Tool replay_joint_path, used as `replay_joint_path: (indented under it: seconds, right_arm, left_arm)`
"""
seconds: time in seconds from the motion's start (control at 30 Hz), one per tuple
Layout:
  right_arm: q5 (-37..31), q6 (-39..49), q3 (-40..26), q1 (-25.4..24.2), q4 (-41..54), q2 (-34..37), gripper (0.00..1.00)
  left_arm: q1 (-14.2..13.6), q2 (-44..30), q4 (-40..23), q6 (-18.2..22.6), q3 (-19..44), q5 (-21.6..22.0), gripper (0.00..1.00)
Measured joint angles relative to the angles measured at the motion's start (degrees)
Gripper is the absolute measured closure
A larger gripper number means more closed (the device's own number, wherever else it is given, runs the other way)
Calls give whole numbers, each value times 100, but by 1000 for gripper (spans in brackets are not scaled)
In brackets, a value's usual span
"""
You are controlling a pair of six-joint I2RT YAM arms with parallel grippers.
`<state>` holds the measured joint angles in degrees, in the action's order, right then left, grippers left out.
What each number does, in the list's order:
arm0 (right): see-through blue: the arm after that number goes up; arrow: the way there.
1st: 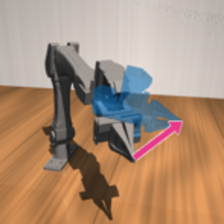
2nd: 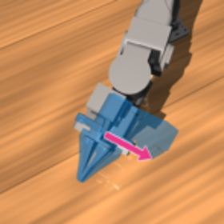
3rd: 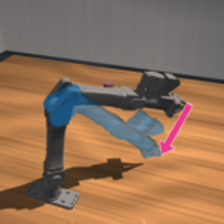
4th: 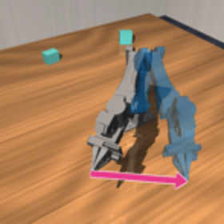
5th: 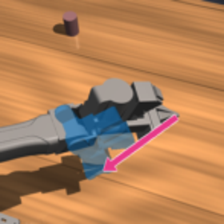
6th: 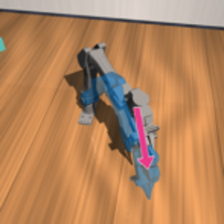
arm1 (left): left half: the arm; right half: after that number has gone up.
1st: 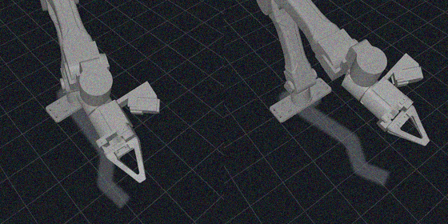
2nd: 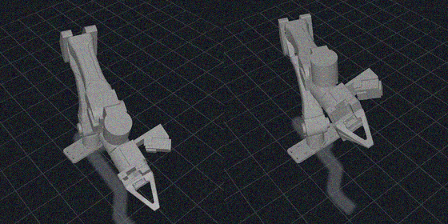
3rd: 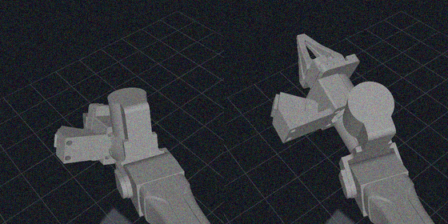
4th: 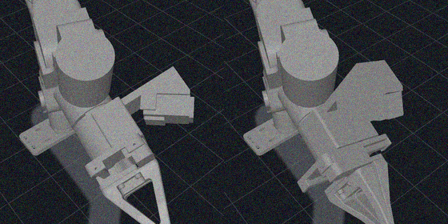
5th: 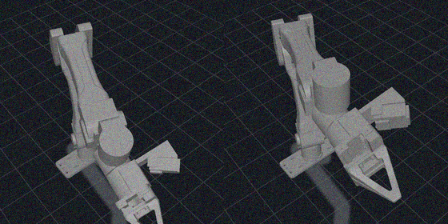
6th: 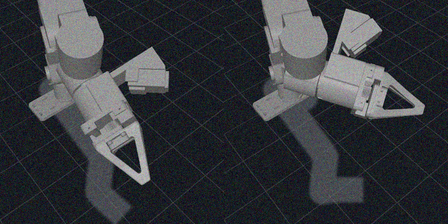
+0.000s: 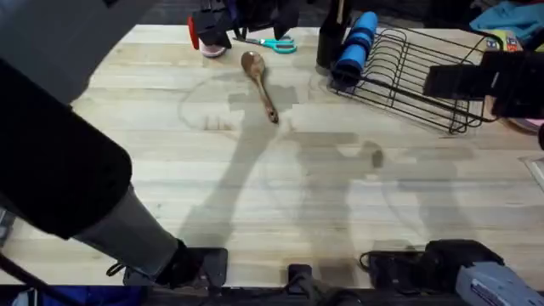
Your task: Pick up the spoon on the table one by one and put them onto the rack
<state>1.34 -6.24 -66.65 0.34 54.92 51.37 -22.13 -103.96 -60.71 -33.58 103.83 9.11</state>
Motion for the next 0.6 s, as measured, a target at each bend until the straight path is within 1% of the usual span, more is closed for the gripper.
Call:
replay_joint_path:
  seconds: [0.27, 0.43, 0.6]
  right_arm:
    - [0, 0, 0, 0, 0, 0, 9]
    - [0, 0, 0, 0, 0, 0, 9]
    - [0, 0, 0, 0, 0, 0, 9]
  left_arm:
    - [0, -73, 34, -456, 0, -12, 8]
    - [0, -373, 59, -570, 0, -12, 8]
    - [0, -684, 68, -593, 0, -2, 8]
